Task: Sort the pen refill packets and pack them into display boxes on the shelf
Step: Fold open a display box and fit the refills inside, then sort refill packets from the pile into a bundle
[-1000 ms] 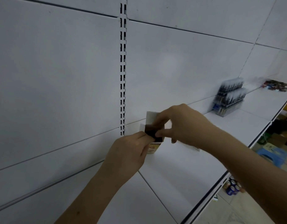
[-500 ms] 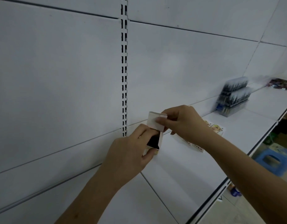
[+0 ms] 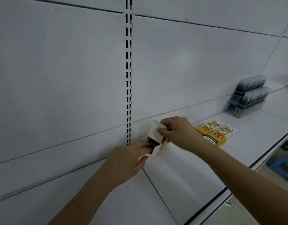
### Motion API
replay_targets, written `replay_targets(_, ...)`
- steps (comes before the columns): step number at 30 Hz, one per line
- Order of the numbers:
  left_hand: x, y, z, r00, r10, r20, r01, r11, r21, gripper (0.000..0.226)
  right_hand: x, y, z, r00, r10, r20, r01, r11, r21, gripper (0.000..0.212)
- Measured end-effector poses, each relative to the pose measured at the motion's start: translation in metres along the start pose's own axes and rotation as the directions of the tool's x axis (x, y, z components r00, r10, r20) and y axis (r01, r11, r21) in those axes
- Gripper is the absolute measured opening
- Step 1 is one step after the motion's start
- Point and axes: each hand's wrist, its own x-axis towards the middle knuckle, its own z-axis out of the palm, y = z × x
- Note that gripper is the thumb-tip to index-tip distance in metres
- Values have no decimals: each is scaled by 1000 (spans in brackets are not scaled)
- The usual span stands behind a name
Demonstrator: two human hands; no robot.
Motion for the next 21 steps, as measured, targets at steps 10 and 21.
replay_targets(10,-92,-9,-10,949,-305,86,305,952,12,49,1,-22,41,913,-137,385,252,930,-266,75)
replay_targets(21,-233,22,-55,714,-667,-214,700,685,202,41,13,-206,139,762,-644,-66,583,638,503,41)
